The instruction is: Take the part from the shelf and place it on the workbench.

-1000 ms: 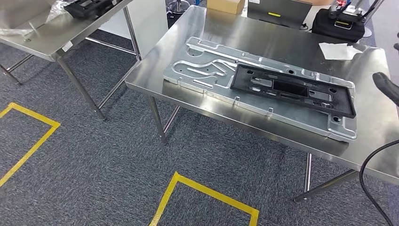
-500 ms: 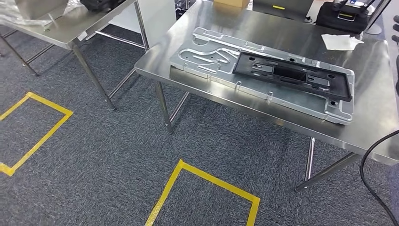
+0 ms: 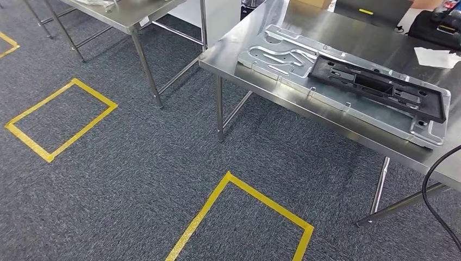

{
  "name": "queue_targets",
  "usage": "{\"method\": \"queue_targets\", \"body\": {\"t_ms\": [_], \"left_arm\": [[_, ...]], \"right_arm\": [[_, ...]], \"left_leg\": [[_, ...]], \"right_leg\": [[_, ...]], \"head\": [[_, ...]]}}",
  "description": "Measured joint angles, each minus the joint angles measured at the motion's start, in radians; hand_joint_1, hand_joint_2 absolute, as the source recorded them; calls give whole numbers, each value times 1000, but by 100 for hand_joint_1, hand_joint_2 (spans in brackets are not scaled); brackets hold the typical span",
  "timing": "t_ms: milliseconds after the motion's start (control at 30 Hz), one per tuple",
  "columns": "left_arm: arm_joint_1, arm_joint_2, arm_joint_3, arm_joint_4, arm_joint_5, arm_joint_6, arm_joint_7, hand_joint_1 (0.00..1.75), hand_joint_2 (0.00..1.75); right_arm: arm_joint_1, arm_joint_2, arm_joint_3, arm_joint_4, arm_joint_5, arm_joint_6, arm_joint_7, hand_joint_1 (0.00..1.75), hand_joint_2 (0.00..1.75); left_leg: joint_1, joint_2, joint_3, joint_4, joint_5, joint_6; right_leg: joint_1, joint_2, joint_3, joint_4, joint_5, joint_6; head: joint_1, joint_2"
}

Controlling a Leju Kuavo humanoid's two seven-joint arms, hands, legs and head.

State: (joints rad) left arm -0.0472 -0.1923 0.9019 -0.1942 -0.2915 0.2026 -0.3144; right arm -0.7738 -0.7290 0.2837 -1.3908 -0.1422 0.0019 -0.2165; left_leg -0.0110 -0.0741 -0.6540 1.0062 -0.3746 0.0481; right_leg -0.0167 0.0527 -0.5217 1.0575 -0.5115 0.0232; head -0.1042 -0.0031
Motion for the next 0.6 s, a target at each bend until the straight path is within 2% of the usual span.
{"method": "queue_targets", "body": {"t_ms": [33, 67, 133, 167, 200, 267, 300, 333, 367, 400, 433, 467, 500, 533, 567, 600], "left_arm": [[-1, -2, 1, 0, 0, 3, 0, 0, 0], [-2, -4, 2, 0, 1, 6, -1, 0, 0], [-1, -6, 6, 0, 0, 8, -1, 0, 0], [0, -6, 8, 0, 0, 9, -1, 0, 0], [0, -7, 9, 0, 0, 9, -1, 0, 0], [0, -7, 12, 0, 0, 10, -1, 0, 0], [0, -7, 13, 0, 0, 10, -1, 0, 0], [0, -7, 15, 0, 0, 10, -1, 0, 0], [0, -7, 16, 0, -1, 11, -1, 0, 0], [-1, -7, 16, 0, -1, 12, 0, 0, 0], [-2, -7, 17, 0, -2, 13, 0, 0, 0], [-5, -8, 17, 0, -3, 15, 0, 0, 0], [-8, -8, 18, 0, -5, 17, 1, 0, 0], [-11, -9, 18, 0, -8, 18, 2, 0, 0], [-12, -10, 18, 0, -11, 19, 4, 0, 0], [-13, -11, 18, 0, -13, 20, 5, 0, 0]], "right_arm": [[-9, 4, 11, 8, 7, -6, -8, 0, 0], [-16, 9, 24, 18, 14, -12, -15, 0, 0], [-25, 21, 48, 37, 21, -17, -21, 0, 0], [-28, 29, 58, 43, 22, -19, -23, 0, 0], [-31, 34, 67, 49, 22, -19, -24, 0, 0], [-38, 42, 80, 60, 31, -23, -26, 0, 0], [-42, 43, 87, 65, 45, -29, -27, 0, 0], [-46, 45, 95, 72, 65, -39, -30, 0, 0], [-49, 49, 105, 81, 91, -50, -33, 0, 0], [-53, 53, 114, 93, 117, -64, -37, 0, 0], [-57, 58, 123, 109, 142, -78, -43, 0, 0], [-61, 65, 129, 128, 165, -94, -52, 0, 0], [-65, 72, 132, 149, 185, -110, -64, 0, 0], [-68, 81, 135, 172, 202, -126, -75, 0, 0], [-69, 93, 136, 195, 218, -140, -85, 0, 0], [-67, 106, 139, 217, 231, -150, -92, 0, 0]], "left_leg": [[0, -9, -7, 0, 11, -4], [0, -19, -13, -2, 23, -10], [1, -33, -22, -5, 38, -22], [1, -22, -32, 8, 21, -28], [1, -2, -46, 40, -14, -33], [9, 46, -86, 162, -119, -45], [14, 58, -101, 230, -154, -51], [19, 64, -107, 283, -163, -57], [24, 67, -100, 309, -148, -63], [28, 72, -75, 300, -118, -67], [32, 83, -32, 259, -95, -70], [33, 104, 29, 191, -90, -73], [31, 123, 87, 114, -104, -72], [28, 137, 128, 55, -124, -67], [24, 141, 150, 17, -139, -59], [21, 132, 147, 2, -143, -48]], "right_leg": [[2, 12, 28, -47, -6, -5], [4, 11, 40, -71, -11, -7], [4, -13, 32, -79, 4, -13], [2, -27, 25, -82, 14, -18], [-1, -40, 17, -85, 26, -23], [-3, -66, -7, -86, 46, -30], [-3, -78, -21, -85, 57, -29], [-3, -91, -36, -84, 68, -28], [-3, -103, -51, -82, 78, -25], [-4, -115, -67, -79, 88, -21], [-5, -126, -82, -74, 97, -17], [-4, -137, -97, -66, 104, -11], [-3, -148, -109, -57, 110, -5], [-2, -160, -116, -51, 116, 2], [-1, -172, -120, -46, 122, 8], [-2, -184, -122, -45, 129, 16]], "head": [[0, 0], [0, 0], [0, 0], [0, 0], [-1, 0], [-1, 0], [-1, 0], [-1, 0], [-1, 0], [-1, 0], [-1, 0], [-1, 0], [-1, 0], [-1, 0], [-1, 0], [-1, 0]]}}
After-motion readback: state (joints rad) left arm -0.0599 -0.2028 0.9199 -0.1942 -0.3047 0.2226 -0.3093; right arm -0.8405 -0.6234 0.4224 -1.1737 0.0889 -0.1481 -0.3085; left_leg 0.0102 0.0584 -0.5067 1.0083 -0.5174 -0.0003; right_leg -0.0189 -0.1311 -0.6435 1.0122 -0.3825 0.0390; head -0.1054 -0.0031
